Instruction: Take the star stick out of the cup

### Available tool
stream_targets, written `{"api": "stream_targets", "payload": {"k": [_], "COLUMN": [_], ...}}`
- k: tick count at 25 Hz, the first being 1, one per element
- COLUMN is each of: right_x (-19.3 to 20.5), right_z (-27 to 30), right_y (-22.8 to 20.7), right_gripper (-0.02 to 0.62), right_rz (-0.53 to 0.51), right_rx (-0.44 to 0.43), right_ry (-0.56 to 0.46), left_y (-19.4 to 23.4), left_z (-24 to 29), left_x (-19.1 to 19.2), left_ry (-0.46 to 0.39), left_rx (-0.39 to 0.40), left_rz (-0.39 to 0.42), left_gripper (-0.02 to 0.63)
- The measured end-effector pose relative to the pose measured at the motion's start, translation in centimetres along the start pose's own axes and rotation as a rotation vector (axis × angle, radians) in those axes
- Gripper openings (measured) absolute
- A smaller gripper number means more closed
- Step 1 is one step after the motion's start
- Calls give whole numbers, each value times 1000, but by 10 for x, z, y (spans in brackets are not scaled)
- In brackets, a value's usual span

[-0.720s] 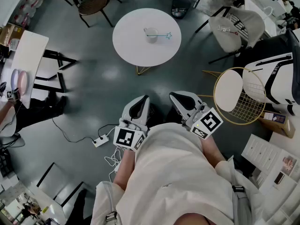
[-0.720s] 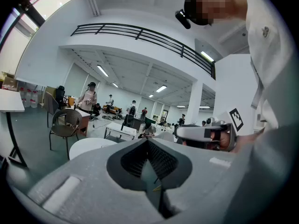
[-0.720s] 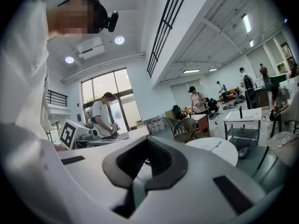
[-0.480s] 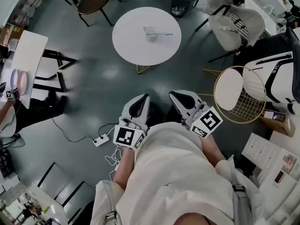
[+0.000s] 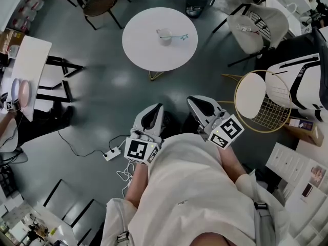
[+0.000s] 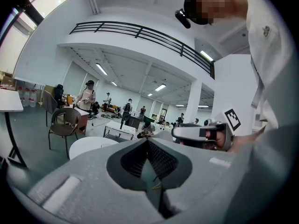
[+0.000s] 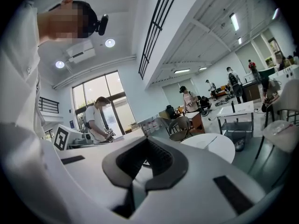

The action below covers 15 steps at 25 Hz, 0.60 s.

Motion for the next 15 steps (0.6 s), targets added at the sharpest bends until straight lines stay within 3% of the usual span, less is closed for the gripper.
{"api": "stream_targets", "payload": {"k": [8, 15], "right_x": [8, 7], "right_z": [0, -3], "right_y": [-4, -15], "right_gripper": [8, 8], "right_rz": [18, 41], "right_rx": [56, 84], "right_ry": [16, 14], "left_y": [5, 17], "left_z": [-2, 4], "left_x": [16, 21], "left_ry": [36, 53], "left_rx": [30, 3], "left_rz": [-5, -37], "left_gripper": [6, 6]}}
Point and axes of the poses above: the fingertips, and each gripper's own axes: z forward along the fingers, y to its left, x out of its underside, the point moved 6 cm from there along -z, backward along the fingers, and after that the axes turned 4 degrees about y, right-handed, at the moved point
